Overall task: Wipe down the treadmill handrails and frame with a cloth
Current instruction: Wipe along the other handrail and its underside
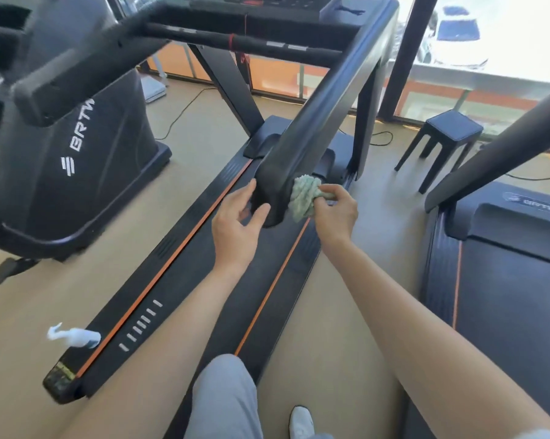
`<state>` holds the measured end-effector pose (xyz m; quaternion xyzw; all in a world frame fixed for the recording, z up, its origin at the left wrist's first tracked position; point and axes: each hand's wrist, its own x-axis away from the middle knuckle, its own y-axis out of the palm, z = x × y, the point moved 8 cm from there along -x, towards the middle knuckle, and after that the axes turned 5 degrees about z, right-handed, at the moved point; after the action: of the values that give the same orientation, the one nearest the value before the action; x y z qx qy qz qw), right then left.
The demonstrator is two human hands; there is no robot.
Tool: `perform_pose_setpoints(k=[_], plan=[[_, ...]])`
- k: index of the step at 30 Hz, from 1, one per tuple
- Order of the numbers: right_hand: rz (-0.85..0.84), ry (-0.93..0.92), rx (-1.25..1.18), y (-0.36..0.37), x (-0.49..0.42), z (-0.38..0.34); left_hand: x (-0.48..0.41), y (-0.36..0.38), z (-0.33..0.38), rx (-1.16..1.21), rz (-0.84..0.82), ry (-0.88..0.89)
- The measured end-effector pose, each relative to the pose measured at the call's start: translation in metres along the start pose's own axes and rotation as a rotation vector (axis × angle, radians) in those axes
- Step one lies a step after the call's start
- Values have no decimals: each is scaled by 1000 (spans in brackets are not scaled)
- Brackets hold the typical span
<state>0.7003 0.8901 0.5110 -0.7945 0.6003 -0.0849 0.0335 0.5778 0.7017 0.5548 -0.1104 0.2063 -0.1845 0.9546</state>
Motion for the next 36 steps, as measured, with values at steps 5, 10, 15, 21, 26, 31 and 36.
perform_pose_setpoints(k=[5, 10, 15, 21, 26, 31, 36], plan=[[-189, 7, -73, 33, 44, 13, -6, -3, -5, 2, 46, 16], [-162, -5, -37, 30, 63, 27, -5, -2, -7, 29, 14, 65], [-126, 79, -47, 30, 40, 29, -9, -3, -10, 41, -12, 26], [-89, 109, -30, 28, -26, 1, -7, -3, -6, 19, -8, 18], [-61, -36, 46, 23, -10, -10, -10, -3, -5, -26, -44, 48], [-159, -3, 18, 29, 61, 15, -14, -4, -1, -24, -71, 43], [-160, 54, -104, 27, 63, 16, -17, -4, 4, -84, -105, 51]])
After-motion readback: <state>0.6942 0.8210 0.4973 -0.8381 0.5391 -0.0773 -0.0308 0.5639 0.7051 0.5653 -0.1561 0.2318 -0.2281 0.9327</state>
